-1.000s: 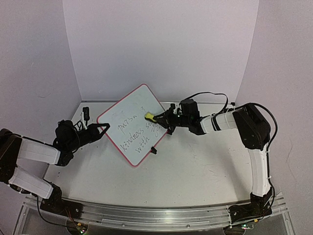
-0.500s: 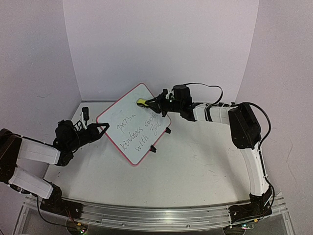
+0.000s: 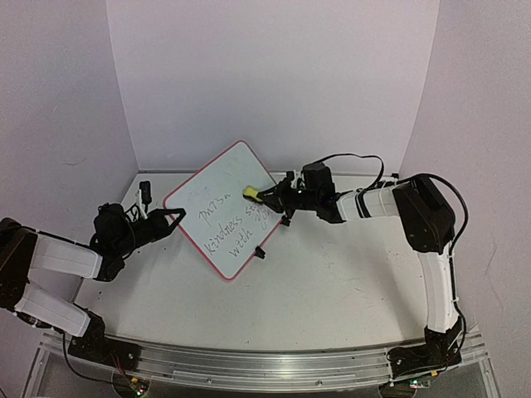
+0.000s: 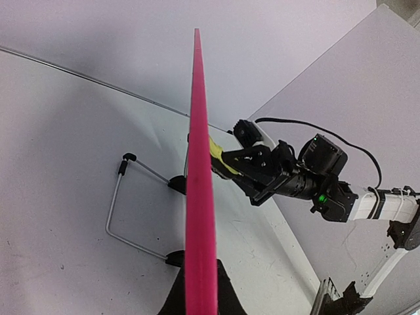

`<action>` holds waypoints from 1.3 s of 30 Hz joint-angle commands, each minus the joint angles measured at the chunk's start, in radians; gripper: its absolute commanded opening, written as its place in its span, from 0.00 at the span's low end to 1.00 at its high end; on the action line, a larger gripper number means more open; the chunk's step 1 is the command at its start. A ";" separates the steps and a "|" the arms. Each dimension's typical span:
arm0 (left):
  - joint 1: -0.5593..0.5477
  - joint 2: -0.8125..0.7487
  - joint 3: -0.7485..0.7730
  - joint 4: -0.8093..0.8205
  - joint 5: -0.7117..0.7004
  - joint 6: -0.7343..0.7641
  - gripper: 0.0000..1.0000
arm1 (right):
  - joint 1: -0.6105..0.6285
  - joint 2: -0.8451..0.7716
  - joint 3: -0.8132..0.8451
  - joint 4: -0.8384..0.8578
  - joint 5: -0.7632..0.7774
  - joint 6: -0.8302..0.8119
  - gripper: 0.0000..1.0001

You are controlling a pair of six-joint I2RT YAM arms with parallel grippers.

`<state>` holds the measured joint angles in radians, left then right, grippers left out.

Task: Erase the whiteboard
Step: Erase the whiteboard at the center of the board.

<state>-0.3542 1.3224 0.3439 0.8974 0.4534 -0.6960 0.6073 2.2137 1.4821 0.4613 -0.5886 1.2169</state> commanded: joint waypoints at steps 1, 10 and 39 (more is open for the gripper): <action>-0.030 0.017 -0.015 -0.068 0.167 0.073 0.00 | -0.007 0.001 -0.002 -0.032 0.011 -0.003 0.00; -0.032 0.014 -0.017 -0.067 0.168 0.078 0.00 | 0.053 0.187 0.454 -0.165 -0.023 0.015 0.00; -0.046 0.040 0.031 -0.069 0.255 0.016 0.00 | 0.093 0.049 0.206 -0.080 -0.103 -0.036 0.00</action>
<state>-0.3515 1.3239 0.3450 0.8921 0.4343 -0.6894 0.6395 2.2566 1.5639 0.4294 -0.6456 1.2153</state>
